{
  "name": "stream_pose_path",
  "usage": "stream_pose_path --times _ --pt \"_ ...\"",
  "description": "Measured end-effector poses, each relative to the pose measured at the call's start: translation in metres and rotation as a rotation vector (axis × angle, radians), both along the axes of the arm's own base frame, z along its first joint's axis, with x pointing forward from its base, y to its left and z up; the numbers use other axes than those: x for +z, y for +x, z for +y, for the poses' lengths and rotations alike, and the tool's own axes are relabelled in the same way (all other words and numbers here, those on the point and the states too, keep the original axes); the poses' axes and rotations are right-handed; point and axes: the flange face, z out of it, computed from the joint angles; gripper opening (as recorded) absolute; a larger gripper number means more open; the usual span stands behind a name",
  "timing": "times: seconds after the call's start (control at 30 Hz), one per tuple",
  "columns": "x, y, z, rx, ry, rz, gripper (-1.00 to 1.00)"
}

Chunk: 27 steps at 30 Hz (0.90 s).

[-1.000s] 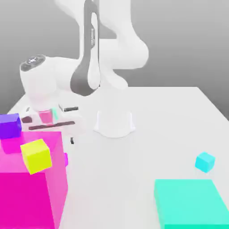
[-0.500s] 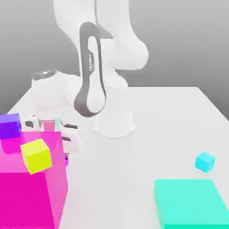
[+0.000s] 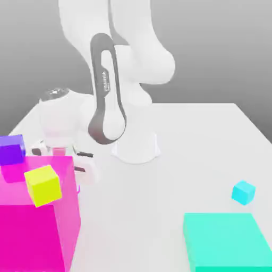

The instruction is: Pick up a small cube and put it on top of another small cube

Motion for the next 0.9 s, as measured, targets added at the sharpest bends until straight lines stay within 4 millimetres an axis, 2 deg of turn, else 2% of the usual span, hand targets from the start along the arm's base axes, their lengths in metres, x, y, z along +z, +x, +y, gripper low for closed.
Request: stream_pose_path --times 0.2,0.27,0.33,0.53,0.73,0.9 --pt "0.03 -0.005 0.001 -0.003 0.007 -0.001 -1.0" --pt "0.04 0.003 -0.003 0.044 0.0 -0.009 -1.0" --pt "0.047 0.013 -0.02 0.06 0.007 -0.01 -1.0" --pt "0.067 0.035 -0.089 0.084 0.032 0.002 -1.0" --pt "0.091 0.039 -0.166 0.098 0.038 0.04 -1.0" --pt "0.121 0.054 -0.21 -0.031 0.065 0.073 -1.0"
